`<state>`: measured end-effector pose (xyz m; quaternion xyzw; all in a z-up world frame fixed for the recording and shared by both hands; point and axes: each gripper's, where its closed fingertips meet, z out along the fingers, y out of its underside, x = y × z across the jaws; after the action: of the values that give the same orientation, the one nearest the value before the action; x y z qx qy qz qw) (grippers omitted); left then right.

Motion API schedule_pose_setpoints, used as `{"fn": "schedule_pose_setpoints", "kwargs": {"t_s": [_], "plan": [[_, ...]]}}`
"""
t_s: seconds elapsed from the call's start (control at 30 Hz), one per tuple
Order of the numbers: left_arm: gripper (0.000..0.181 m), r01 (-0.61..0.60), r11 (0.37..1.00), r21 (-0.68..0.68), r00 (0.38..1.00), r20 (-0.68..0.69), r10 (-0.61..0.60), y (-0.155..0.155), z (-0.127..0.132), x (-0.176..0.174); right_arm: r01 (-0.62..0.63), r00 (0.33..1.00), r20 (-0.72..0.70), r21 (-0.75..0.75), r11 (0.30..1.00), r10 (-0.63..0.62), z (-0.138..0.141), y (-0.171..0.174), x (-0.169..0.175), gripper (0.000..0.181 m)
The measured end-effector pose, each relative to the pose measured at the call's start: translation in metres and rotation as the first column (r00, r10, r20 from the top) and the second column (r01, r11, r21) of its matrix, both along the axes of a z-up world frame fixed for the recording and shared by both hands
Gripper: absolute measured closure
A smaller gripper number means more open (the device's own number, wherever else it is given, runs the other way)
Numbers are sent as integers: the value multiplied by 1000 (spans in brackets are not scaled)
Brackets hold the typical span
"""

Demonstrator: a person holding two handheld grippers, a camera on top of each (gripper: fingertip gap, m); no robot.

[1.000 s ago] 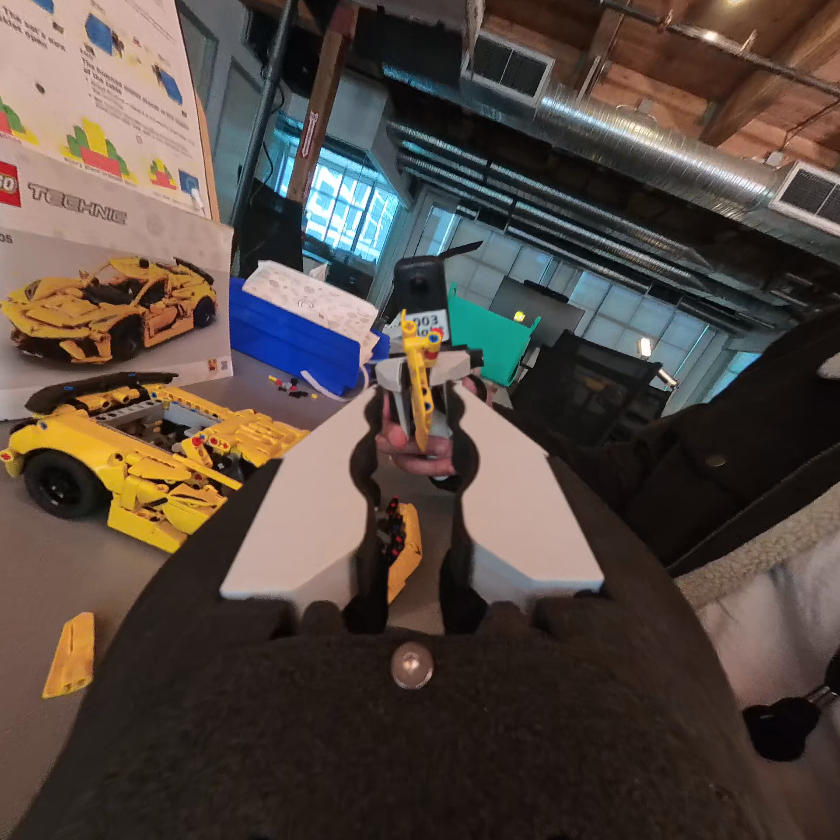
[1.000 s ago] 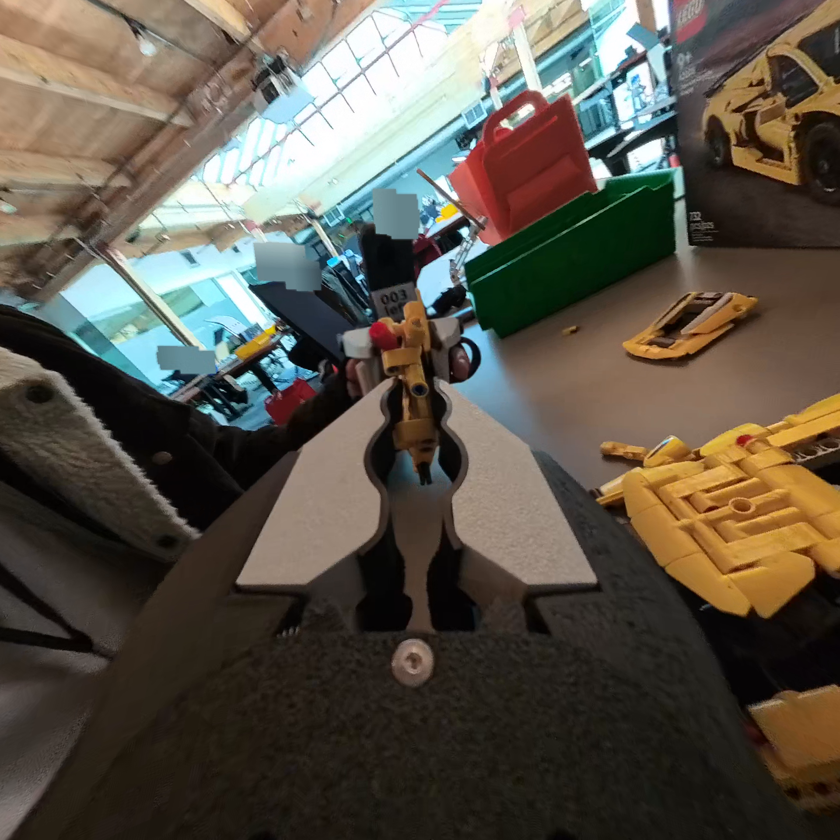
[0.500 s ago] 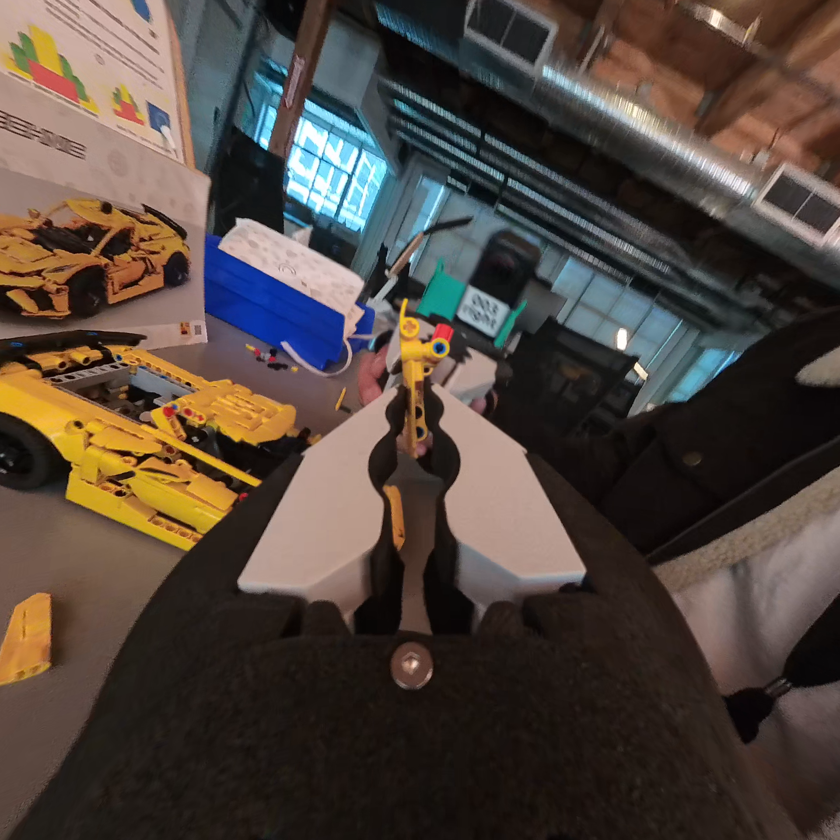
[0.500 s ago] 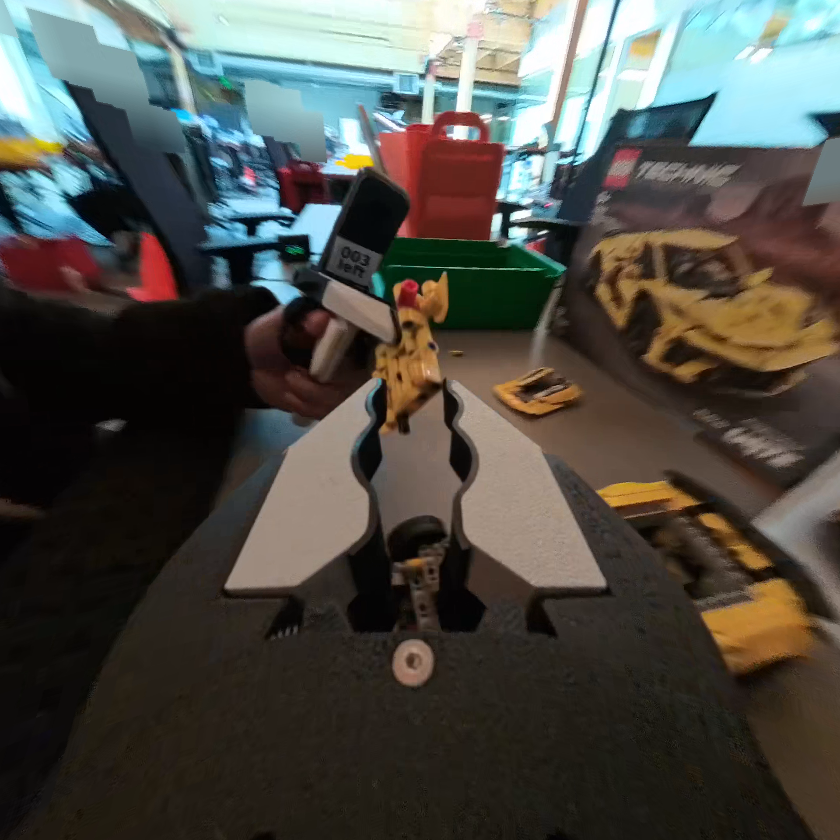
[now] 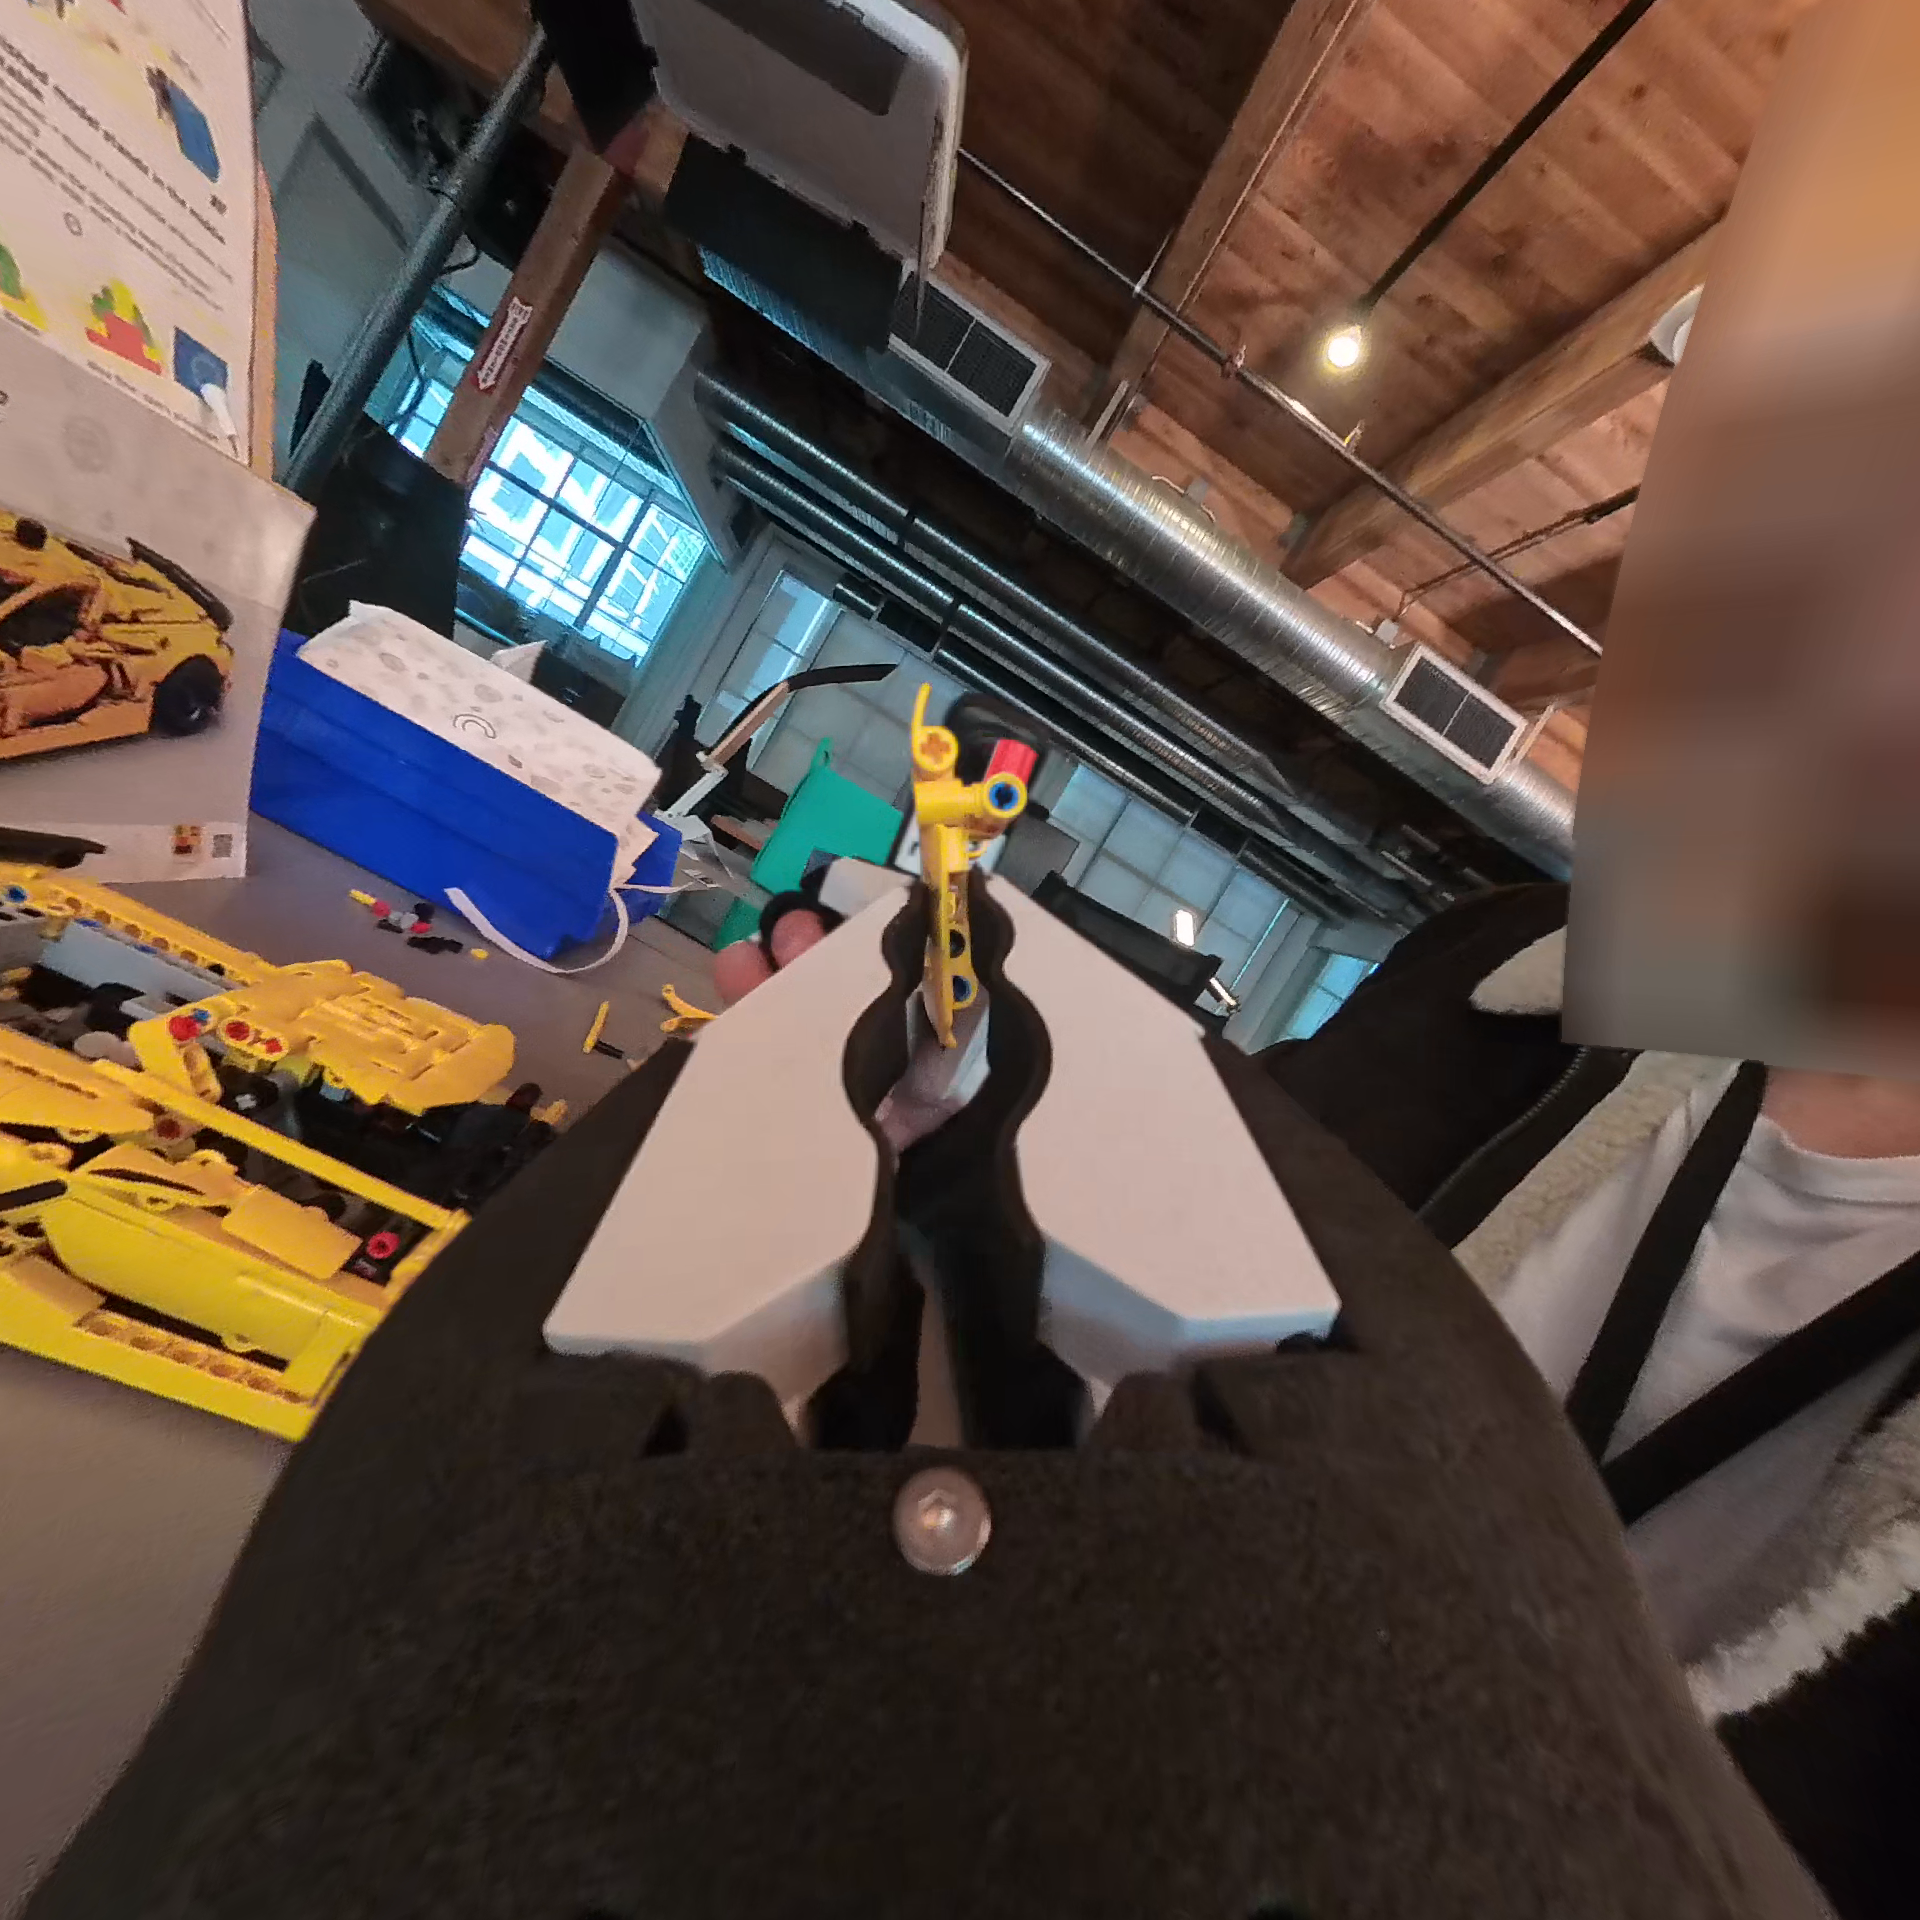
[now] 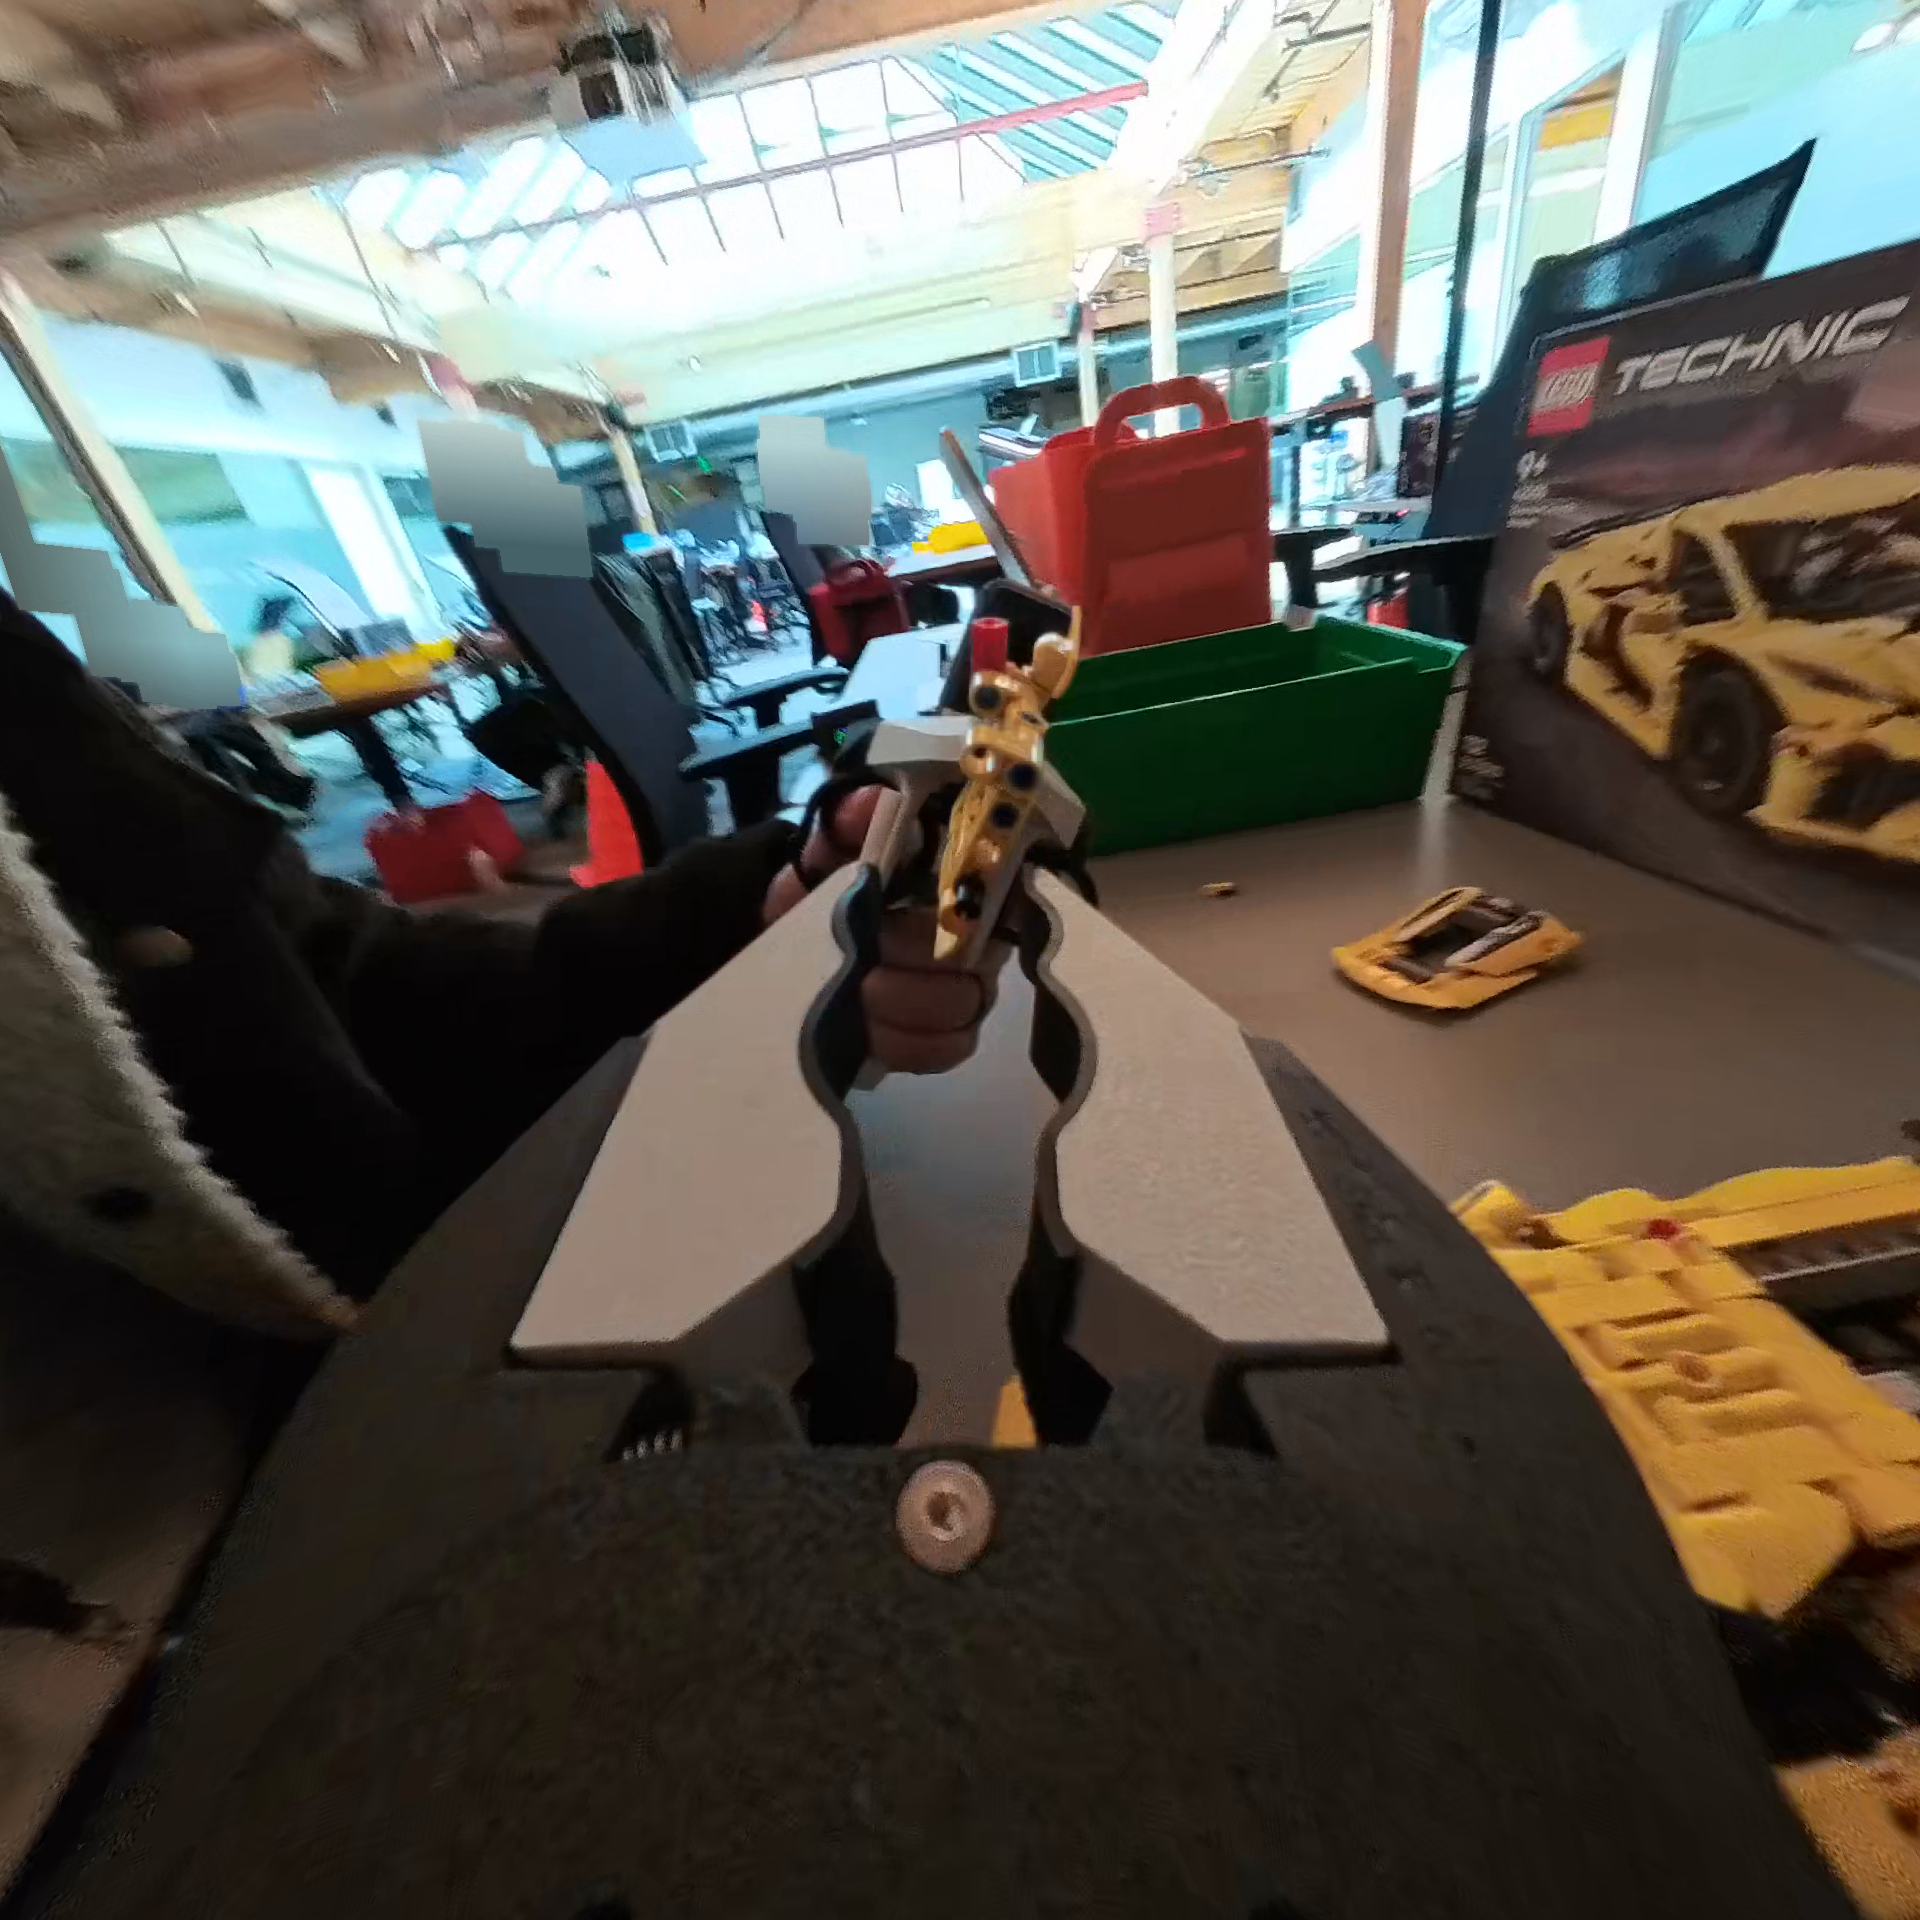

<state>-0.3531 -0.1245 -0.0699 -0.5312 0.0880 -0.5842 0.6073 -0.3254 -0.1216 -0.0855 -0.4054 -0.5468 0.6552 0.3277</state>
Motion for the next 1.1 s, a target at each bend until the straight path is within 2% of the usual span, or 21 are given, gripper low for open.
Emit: {"fn": "schedule_pose_setpoints", "kwargs": {"t_s": [0.07, 0.17, 0.27, 0.37, 0.43, 0.47, 0.5, 0.53, 0.6, 0.83, 0.97, 1.1], "plan": [[174, 3, 1000, 0, 1000, 11, -3, 0, 1, -1, -26, 999, 17, -45, 999, 27, -1, 0, 0, 162], [175, 8, 1000, 5, 1000, 6, -9, -1, 1, 1, -5, 1000, 23, -25, 1000, 6, -2, 3, 0, 176], [175, 2, 1000, 27, 1000, -9, -1, -3, 2, 3, -23, 998, 52, -33, 999, 24, -2, 2, 1, 177], [172, -18, 998, 62, 996, -84, 23, -5, 1, 12, -44, 997, 61, -59, 997, 48, 1, 4, 4, 178], [158, 3, 1000, 24, 986, -167, 1, -1, -10, 25, -60, 995, 77, -60, 996, 65, 0, 2, 4, 178], [157, 12, 1000, 13, 979, -205, -9, -1, -15, 31, -61, 994, 91, -58, 997, 66, -3, 2, 3, 178], [161, 8, 1000, 18, 971, -237, -3, 0, -18, 34, -63, 993, 99, -51, 997, 68, -5, 0, 2, 178], [173, -9, 999, 32, 966, -257, 17, 0, -19, 35, -56, 993, 105, -49, 997, 61, -6, 0, 1, 178], [174, -35, 998, 47, 963, -266, 46, 0, -17, 33, -61, 992, 110, -65, 996, 68, -6, -1, 0, 178], [175, -102, 992, 70, 964, -240, 116, 2, -11, 31, -90, 992, 82, -113, 990, 99, -3, 1, 2, 179], [175, -103, 995, 16, 993, -61, 104, 5, -3, 27, -84, 994, 51, -161, 983, 93, 2, 4, 1, 180], [176, -132, 991, -23, 991, 4, 132, 11, -5, 19, -50, 996, 66, -194, 980, 64, -4, 8, -5, 180]]}}
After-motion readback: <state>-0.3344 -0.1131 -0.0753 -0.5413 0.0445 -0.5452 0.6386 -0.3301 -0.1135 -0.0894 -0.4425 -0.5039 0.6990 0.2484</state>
